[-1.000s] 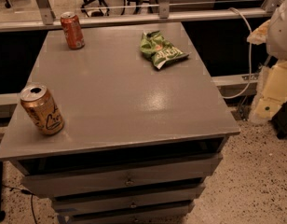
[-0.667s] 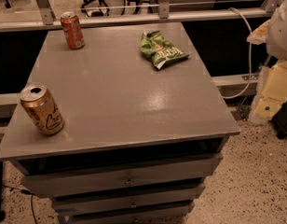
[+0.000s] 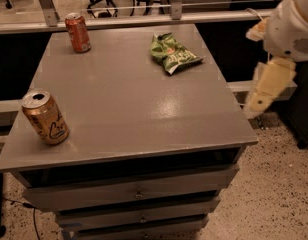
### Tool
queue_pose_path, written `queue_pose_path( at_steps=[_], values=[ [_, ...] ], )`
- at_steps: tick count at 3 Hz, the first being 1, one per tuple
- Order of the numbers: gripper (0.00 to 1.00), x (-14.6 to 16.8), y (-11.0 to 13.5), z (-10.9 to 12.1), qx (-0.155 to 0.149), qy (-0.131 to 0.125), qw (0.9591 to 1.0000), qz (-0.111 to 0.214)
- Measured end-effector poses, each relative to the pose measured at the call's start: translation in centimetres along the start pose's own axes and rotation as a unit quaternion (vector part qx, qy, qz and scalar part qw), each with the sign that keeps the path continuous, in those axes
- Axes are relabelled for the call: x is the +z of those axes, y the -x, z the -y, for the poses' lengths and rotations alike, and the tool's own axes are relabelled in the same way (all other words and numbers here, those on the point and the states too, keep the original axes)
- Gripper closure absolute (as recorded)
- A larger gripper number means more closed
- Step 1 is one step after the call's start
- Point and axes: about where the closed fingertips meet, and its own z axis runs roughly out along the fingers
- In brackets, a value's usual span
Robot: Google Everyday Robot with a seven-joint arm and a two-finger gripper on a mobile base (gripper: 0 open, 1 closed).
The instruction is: Move green jalapeno chip bag near coke can
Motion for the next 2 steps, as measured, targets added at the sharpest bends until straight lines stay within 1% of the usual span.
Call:
queue_pose_path(
  at_steps=[1,2],
  values=[
    [0.00,5.1,3.3,4.7,0.002,0.000,0.9971,0.076],
    [0.00,10.3,5.8,9.0,0.020,0.003,0.9912,0.131]
  ],
)
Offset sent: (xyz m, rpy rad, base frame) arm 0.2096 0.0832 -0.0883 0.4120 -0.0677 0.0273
